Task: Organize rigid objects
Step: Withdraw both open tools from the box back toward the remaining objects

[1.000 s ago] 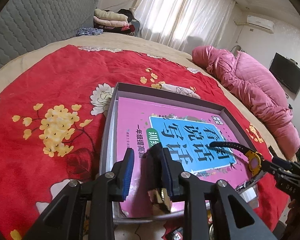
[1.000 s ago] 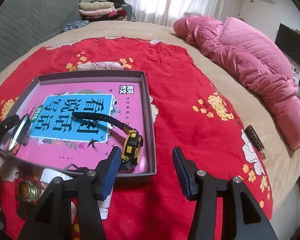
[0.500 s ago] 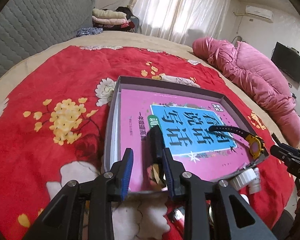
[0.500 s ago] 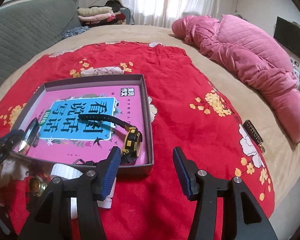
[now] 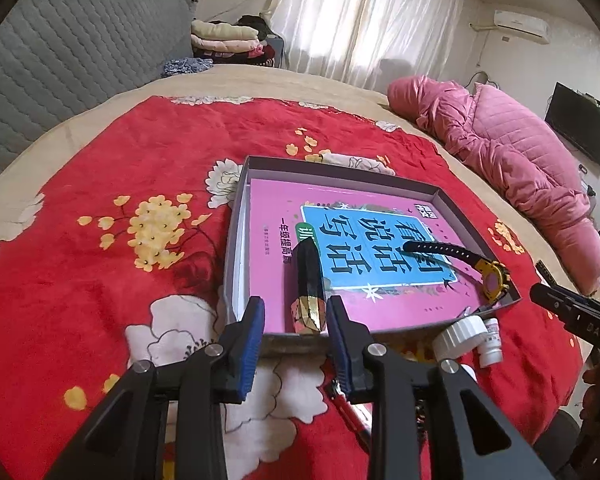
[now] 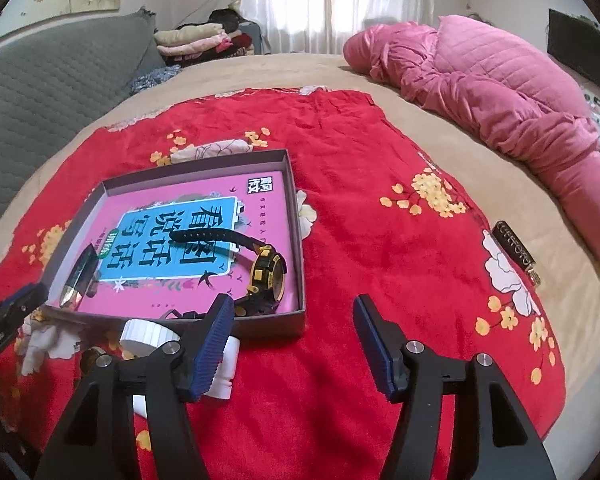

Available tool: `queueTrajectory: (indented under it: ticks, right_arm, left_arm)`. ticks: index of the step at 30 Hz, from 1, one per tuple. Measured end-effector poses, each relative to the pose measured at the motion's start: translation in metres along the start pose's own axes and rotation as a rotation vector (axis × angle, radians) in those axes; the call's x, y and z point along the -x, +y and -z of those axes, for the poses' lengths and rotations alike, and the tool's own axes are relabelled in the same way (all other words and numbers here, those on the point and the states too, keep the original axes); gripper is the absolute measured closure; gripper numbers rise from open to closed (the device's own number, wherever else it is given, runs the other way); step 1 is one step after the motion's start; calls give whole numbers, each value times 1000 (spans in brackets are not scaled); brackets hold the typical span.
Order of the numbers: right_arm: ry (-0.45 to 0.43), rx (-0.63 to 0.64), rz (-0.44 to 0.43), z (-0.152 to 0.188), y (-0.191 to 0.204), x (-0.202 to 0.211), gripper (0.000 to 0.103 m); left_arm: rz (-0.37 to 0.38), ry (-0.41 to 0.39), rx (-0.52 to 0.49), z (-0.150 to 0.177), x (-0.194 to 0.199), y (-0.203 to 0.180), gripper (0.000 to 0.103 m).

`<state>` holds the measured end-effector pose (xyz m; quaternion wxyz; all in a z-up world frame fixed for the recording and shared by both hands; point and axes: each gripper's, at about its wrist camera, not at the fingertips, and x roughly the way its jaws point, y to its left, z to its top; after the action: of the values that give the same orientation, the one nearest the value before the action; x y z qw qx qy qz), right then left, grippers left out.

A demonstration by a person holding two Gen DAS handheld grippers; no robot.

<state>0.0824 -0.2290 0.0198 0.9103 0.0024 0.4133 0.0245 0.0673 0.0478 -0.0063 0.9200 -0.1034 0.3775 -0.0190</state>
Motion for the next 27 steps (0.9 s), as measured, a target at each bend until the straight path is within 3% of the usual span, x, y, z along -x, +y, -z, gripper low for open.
queueTrajectory:
  ticks: [1,5,27]
  right_arm:
    - [-3,-1,-2,0,0,1,39]
    - [-17,-4,-13,-1,-1,8,38]
    - [-69,-15,-64,3,1,28,34]
  left_arm:
    - [-3,0,-1,0,1,-1,70]
    - [-2,-5,-1,0,11,-3,50]
    - [2,19,-35,14,39,-19,50]
